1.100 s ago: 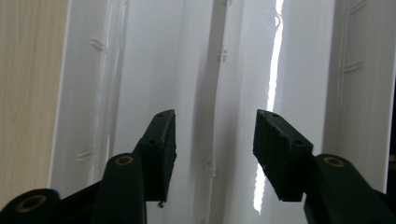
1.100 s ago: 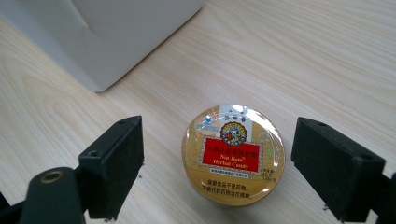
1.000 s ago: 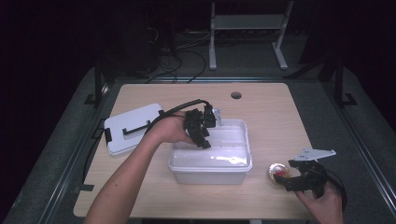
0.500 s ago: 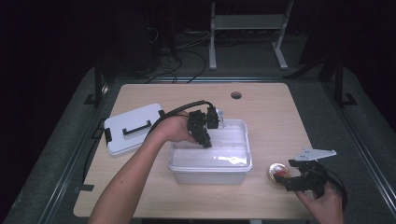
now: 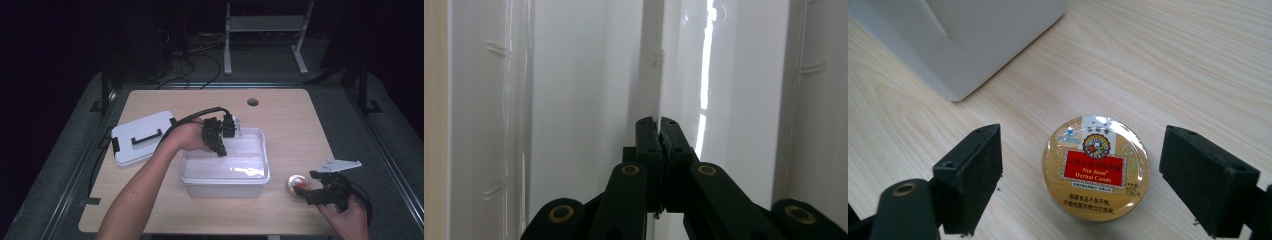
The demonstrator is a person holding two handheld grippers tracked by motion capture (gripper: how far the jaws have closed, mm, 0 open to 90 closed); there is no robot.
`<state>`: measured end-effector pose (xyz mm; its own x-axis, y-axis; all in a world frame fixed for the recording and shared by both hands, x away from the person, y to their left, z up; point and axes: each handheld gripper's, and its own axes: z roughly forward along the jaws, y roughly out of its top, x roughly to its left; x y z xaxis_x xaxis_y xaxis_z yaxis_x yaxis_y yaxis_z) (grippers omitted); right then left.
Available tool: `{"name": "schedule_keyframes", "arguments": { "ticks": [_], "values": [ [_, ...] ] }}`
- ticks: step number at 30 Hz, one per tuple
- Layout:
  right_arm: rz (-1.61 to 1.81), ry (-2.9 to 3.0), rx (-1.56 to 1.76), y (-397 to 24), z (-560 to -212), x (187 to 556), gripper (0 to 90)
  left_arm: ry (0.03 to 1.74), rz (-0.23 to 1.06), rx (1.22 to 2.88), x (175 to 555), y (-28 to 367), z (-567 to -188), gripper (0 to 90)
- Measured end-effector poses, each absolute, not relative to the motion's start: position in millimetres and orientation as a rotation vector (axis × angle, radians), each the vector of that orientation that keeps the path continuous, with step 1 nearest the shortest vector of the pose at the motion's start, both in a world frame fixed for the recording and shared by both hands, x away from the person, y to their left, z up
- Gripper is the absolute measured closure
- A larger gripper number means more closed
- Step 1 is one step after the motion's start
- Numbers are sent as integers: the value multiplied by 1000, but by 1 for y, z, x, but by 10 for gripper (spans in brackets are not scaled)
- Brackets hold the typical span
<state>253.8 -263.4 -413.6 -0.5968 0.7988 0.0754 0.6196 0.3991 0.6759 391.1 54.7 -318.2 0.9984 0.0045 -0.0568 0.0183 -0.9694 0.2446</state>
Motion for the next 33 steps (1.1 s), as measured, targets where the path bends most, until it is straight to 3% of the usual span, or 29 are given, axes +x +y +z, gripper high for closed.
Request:
{"name": "schedule_keyframes", "arguments": {
  "ticks": [33],
  "values": [
    [987,2402,1242,-263,-415,254,167,35,-83,2836,390,62,-295,892]
  ]
}}
